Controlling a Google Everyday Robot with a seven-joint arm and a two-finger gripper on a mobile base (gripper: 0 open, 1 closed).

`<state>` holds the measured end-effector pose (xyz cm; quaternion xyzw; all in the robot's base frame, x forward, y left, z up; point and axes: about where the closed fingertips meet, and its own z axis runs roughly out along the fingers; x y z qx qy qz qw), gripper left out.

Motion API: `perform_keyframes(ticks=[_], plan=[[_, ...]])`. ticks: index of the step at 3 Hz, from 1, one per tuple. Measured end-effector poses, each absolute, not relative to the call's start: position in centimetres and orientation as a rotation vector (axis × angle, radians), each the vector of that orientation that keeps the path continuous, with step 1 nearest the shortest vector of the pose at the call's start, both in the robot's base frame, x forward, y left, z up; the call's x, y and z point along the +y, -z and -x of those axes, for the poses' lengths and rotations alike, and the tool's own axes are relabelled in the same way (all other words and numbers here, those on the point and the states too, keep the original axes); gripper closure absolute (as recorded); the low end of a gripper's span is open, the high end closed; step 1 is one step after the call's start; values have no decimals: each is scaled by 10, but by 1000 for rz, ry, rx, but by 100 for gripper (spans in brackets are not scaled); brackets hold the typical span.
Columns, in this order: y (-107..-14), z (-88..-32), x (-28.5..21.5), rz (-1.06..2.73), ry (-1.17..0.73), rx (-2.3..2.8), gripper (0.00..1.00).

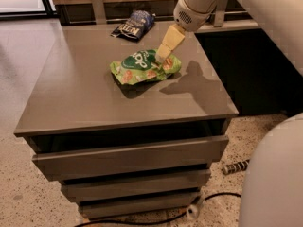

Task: Move green rice chip bag near redbull can

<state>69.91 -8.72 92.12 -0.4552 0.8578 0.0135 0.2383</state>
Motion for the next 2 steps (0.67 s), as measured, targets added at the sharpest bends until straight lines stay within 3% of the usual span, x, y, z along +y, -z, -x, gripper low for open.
perform_keyframes(ticks=[1, 2], plan=[[-939, -693, -119, 1098, 58, 2362, 0], [-936, -692, -118, 1087, 58, 2374, 0]])
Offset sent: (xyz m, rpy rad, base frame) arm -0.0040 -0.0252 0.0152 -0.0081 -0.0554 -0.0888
